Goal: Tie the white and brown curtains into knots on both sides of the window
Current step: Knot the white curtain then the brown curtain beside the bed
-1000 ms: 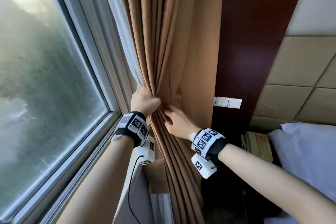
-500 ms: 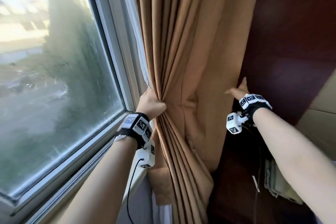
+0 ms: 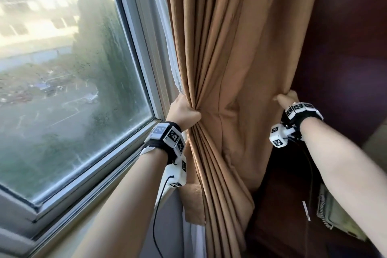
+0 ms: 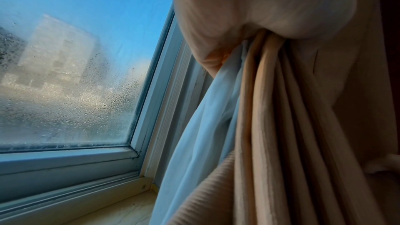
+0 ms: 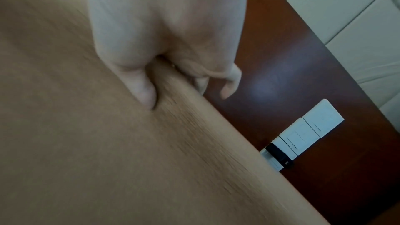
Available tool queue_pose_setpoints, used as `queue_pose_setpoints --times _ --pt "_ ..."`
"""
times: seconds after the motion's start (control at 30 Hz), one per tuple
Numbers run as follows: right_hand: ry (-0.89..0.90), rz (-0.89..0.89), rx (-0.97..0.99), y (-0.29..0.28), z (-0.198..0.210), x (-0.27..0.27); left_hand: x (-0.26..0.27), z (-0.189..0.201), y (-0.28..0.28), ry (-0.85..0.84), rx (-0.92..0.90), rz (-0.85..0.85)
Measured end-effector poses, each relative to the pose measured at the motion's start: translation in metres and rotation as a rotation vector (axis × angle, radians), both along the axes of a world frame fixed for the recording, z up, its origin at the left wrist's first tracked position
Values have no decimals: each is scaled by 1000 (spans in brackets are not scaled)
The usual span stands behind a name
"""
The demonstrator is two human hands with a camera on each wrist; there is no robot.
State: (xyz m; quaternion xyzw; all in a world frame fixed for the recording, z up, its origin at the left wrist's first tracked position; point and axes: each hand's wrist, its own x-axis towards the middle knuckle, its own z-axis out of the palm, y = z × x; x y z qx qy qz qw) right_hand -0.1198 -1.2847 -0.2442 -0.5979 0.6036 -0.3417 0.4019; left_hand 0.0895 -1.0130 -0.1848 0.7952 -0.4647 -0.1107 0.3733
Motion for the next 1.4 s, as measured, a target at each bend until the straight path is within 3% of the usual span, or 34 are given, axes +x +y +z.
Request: queue_pose_setpoints --times 0.13,0.27,0.4,0.5,0.6,0.73,0.8,0.87,0.93,1.07,1.23,1.3,1.4 --pt "133 -28 -88 44 -15 -7 0 -1 -2 23 -4 -8" --pt "144 -20 -313 115 -32 -13 -3 0 -5 64 14 -16" --pt "103 65 -520 190 -40 -4 -8 2 -6 66 17 -43" --pt "182 134 -630 228 -43 7 -12 0 -5 71 14 -79" --pt "329 245 -577 247 -39 20 -19 -4 1 43 39 -131" --pt "520 383 -463 257 -27 36 -34 -1 14 -155 122 -348" --pt "561 433 -446 265 -21 40 -39 6 21 -134 160 -412" --pt "561 494 -459 275 -15 43 -43 9 25 -91 163 -370" --pt "563 571 -499 285 -11 46 -48 7 28 -166 153 -246" --pt "583 711 -489 288 -7 47 -52 6 35 -182 47 -77" --pt "521 827 -286 247 -9 27 -32 10 35 -184 69 -137" --pt "436 714 -267 214 -11 14 -23 12 33 -190 80 -134" --pt "319 393 -278 150 -15 -5 -10 14 29 -163 87 -108"
